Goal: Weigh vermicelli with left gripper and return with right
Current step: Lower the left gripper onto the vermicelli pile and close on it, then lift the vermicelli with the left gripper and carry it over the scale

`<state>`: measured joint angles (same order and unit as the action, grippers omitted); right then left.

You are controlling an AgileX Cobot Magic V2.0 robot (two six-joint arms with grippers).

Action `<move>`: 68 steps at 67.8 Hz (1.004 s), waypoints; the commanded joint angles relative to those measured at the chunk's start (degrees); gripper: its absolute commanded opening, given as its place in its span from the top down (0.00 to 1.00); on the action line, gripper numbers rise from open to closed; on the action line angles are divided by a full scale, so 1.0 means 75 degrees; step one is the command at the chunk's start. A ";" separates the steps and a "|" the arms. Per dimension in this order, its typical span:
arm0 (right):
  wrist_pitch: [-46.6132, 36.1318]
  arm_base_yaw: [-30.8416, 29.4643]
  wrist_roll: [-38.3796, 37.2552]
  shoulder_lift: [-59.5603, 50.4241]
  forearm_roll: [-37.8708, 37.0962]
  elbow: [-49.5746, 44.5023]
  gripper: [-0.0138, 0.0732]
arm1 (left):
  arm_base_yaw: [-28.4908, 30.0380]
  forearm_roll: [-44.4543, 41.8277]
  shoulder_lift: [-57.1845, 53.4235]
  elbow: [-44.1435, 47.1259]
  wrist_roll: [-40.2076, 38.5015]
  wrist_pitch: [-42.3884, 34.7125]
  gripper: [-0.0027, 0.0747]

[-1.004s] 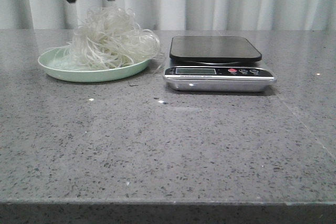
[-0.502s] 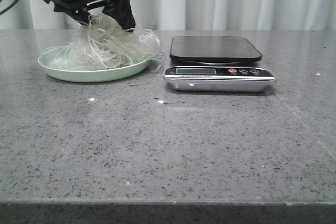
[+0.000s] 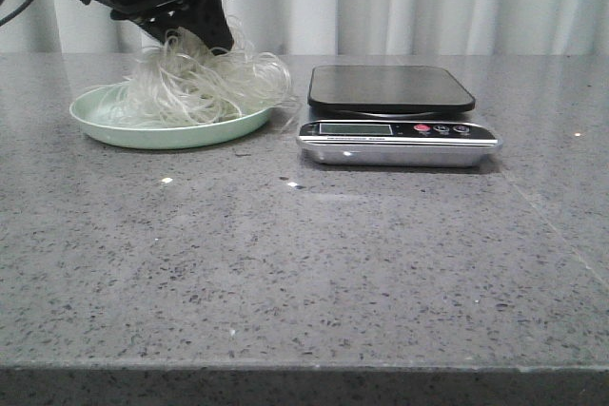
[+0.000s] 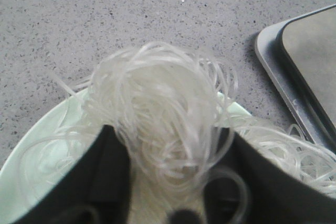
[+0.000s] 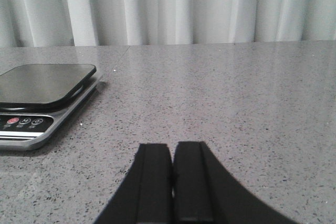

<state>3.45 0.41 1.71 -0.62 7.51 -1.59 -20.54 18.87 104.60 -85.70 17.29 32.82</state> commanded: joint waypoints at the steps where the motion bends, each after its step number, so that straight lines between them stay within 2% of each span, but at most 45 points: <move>1: -0.0635 -0.0036 0.0006 -0.0120 -0.0030 0.0061 0.67 | -0.0055 0.0147 -0.0432 -0.0265 -0.0015 -0.0293 0.81; 4: -0.0635 -0.0036 0.0006 -0.0120 -0.0030 0.0061 0.67 | -0.0055 0.0147 -0.0438 -0.0329 -0.0015 -0.0260 0.78; 48: -0.0594 -0.0036 0.0006 -0.0120 -0.0030 0.0061 0.67 | -0.0124 0.0147 -0.1604 -0.1540 -0.0015 0.0032 0.79; 62: -0.0568 -0.0036 0.0006 -0.0120 -0.0030 0.0061 0.67 | -0.0654 0.0147 -0.1630 -0.2585 -0.0015 0.0011 0.79; 68: -0.0568 -0.0036 0.0006 -0.0120 -0.0030 0.0061 0.67 | -0.1030 0.0147 -0.1581 -0.2864 -0.0015 -0.0296 0.79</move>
<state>3.41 0.41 1.71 -0.62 7.51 -1.59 -25.60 18.49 95.69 -103.32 17.29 36.92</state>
